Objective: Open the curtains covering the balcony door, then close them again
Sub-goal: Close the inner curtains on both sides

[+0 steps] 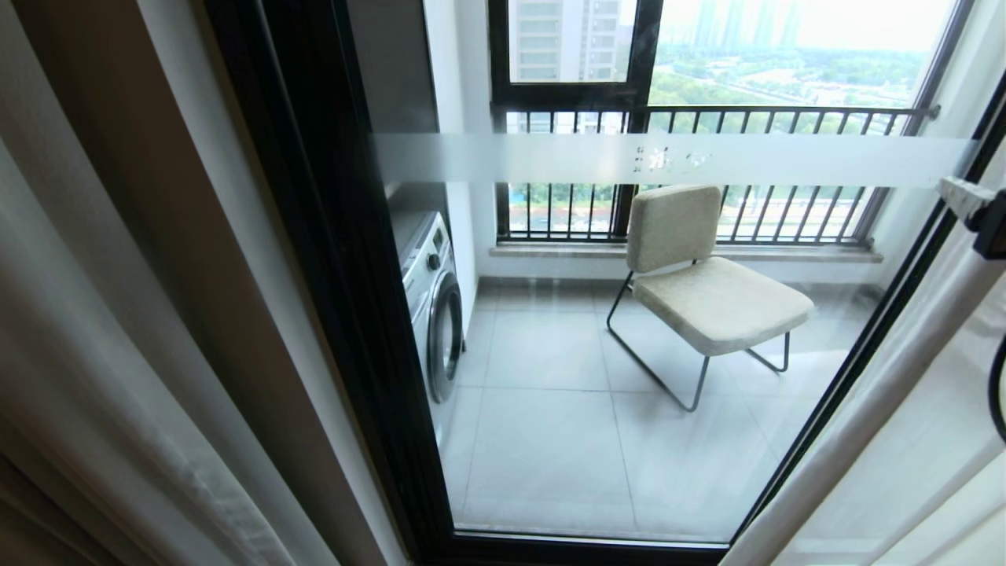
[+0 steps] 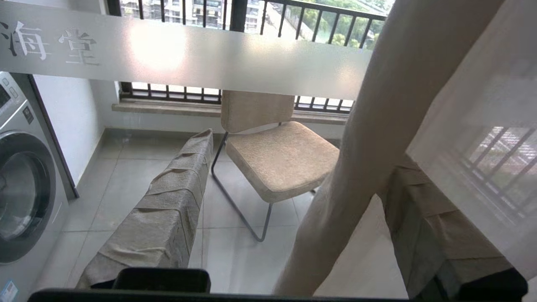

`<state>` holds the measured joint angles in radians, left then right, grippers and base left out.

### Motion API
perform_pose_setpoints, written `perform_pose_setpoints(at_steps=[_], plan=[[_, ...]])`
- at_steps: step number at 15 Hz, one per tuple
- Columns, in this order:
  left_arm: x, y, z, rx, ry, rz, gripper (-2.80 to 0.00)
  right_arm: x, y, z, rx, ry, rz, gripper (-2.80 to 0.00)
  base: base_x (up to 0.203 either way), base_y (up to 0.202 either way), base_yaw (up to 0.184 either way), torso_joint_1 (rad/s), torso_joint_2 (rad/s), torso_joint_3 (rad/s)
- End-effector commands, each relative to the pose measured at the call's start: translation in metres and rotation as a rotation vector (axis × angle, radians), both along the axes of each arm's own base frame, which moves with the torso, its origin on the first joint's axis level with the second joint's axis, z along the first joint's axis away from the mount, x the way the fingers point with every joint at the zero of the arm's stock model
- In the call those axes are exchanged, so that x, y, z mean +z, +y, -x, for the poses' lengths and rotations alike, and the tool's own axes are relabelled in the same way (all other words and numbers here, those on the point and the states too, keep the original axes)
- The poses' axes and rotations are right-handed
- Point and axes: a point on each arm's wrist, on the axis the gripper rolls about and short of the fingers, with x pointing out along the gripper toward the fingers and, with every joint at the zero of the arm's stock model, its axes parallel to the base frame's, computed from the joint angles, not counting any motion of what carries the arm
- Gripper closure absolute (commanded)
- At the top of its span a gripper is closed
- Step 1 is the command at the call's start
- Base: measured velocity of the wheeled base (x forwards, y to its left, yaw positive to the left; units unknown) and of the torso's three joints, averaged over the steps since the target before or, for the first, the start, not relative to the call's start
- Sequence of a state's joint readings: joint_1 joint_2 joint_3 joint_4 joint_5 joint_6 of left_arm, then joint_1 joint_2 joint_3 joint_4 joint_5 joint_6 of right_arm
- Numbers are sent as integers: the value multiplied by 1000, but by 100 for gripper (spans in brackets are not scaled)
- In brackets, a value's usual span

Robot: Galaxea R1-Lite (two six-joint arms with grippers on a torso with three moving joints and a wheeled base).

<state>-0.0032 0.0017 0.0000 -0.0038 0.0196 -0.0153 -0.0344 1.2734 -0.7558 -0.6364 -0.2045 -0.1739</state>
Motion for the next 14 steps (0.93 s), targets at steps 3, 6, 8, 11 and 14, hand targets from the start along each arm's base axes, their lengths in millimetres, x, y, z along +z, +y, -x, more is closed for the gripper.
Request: perform_pose_setpoints(at_steps=[3, 6, 8, 11, 14], plan=[[0, 0, 0, 0, -1, 0, 0, -19, -1, 58, -23, -15, 21, -280, 0, 0, 0, 0, 0, 0], [0, 0, 0, 0, -1, 0, 0, -38, 0, 82, -23, 0, 22, -280, 0, 0, 0, 0, 0, 0], [0, 0, 0, 0, -1, 0, 0, -48, 1, 91, -22, 11, 21, -280, 0, 0, 0, 0, 0, 0], [0, 0, 0, 0, -1, 1, 0, -60, 2, 103, -20, 24, 16, -280, 0, 0, 0, 0, 0, 0], [0, 0, 0, 0, -1, 1, 0, -70, 2, 109, -15, 41, 10, -280, 0, 0, 0, 0, 0, 0]])
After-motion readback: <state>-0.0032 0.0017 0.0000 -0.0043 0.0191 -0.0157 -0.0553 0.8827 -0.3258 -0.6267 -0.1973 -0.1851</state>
